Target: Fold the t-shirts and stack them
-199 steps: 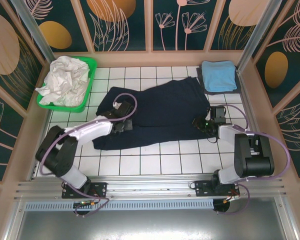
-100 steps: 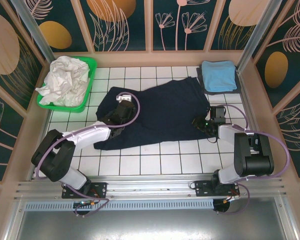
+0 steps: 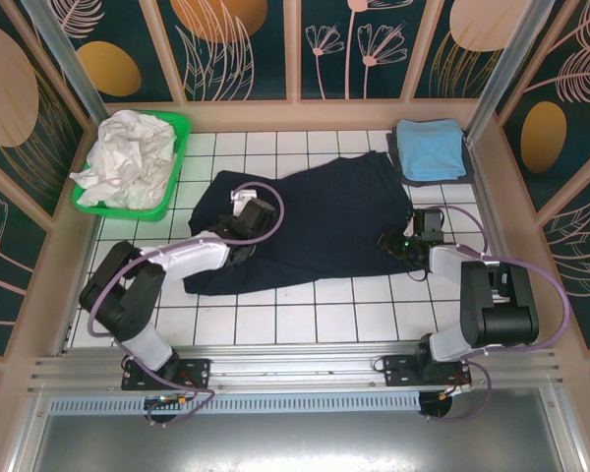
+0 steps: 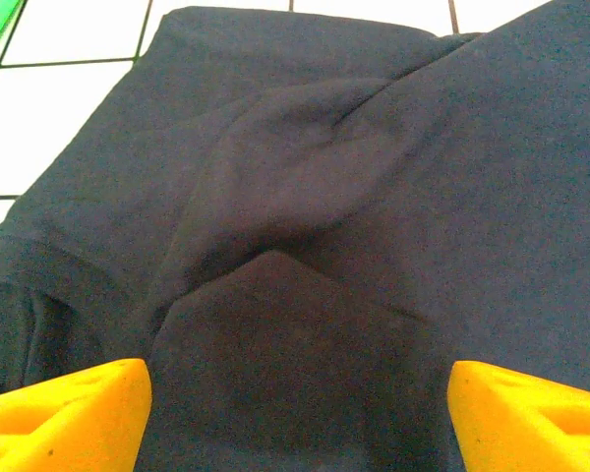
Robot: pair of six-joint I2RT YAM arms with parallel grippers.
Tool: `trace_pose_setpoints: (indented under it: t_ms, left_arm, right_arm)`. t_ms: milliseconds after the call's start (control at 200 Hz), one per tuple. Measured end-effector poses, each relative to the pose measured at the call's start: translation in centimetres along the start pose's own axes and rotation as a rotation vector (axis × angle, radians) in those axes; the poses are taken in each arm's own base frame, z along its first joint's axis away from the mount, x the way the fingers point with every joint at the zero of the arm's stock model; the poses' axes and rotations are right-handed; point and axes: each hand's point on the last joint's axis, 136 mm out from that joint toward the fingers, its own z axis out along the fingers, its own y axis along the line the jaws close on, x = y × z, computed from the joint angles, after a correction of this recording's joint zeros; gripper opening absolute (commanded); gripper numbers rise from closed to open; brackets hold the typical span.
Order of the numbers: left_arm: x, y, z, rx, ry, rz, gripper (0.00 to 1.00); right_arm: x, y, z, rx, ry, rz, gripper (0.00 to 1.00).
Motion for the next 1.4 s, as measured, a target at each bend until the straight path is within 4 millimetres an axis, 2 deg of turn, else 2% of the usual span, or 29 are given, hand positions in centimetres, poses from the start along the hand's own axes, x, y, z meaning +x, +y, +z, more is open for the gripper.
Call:
trace_pose_setpoints:
  t_ms: [90,180,215,275,360,450,560,656,761,846,916,1026,1131,1241,1401]
  left_arm:
    - [1.8,0.4,1.8,-0.036,0.064,0.006,0.78]
    - [5.0,2.6,3.7,-0.117,0.166,-0.008,0.78]
    - [5.3,3.3,4.0,-0.134,0.169,-0.043,0.79]
    - [5.3,4.4,3.7,-0.149,0.169,-0.083,0.81]
    - [6.6,6.8,2.9,-0.179,0.18,-0.14,0.88]
    - [7.5,8.5,1.6,-0.187,0.191,-0.169,0.93]
    - [7.4,8.7,1.1,-0.18,0.195,-0.182,0.96]
    - [7.1,8.5,1.0,-0.167,0.198,-0.186,0.99]
    - [6.4,8.1,0.5,-0.141,0.191,-0.2,0.98]
    - [5.9,7.9,-0.2,-0.113,0.179,-0.226,0.99]
    - [6.0,8.1,-0.7,-0.104,0.17,-0.246,0.99]
    - [8.2,9.2,-1.0,-0.125,0.201,-0.245,0.98]
    - [10.7,10.2,-1.1,-0.159,0.252,-0.228,0.99]
    - [10.7,10.1,-1.1,-0.153,0.253,-0.24,0.99]
    - [10.9,10.0,-0.9,-0.143,0.265,-0.257,0.98]
  right_arm:
    - [-0.1,-0.3,0.0,0.018,-0.003,-0.009,0.3]
    - [-0.6,-0.7,-0.2,0.047,-0.016,-0.01,0.29]
    - [-0.8,-1.0,-0.2,0.059,-0.02,-0.004,0.29]
    - [-1.4,-2.2,-0.3,0.087,-0.031,0.024,0.28]
    - [-1.9,-4.0,-0.7,0.103,-0.039,0.083,0.27]
    - [-2.1,-4.4,-1.0,0.095,-0.044,0.107,0.27]
    - [-1.7,-4.1,-1.6,0.1,-0.039,0.111,0.27]
    - [-1.4,-2.6,-2.5,0.107,-0.052,0.073,0.27]
    - [-0.7,1.4,-2.8,0.05,-0.058,-0.017,0.28]
    - [0.8,4.2,-2.0,-0.003,-0.022,-0.079,0.28]
    - [2.3,4.7,-0.9,-0.002,0.023,-0.095,0.27]
    - [3.6,2.8,0.1,0.057,0.068,-0.065,0.27]
    - [3.4,0.4,0.0,0.101,0.064,0.0,0.27]
    - [2.0,-1.4,-0.9,0.115,0.022,0.065,0.27]
    - [1.4,-3.2,-1.9,0.126,-0.008,0.122,0.28]
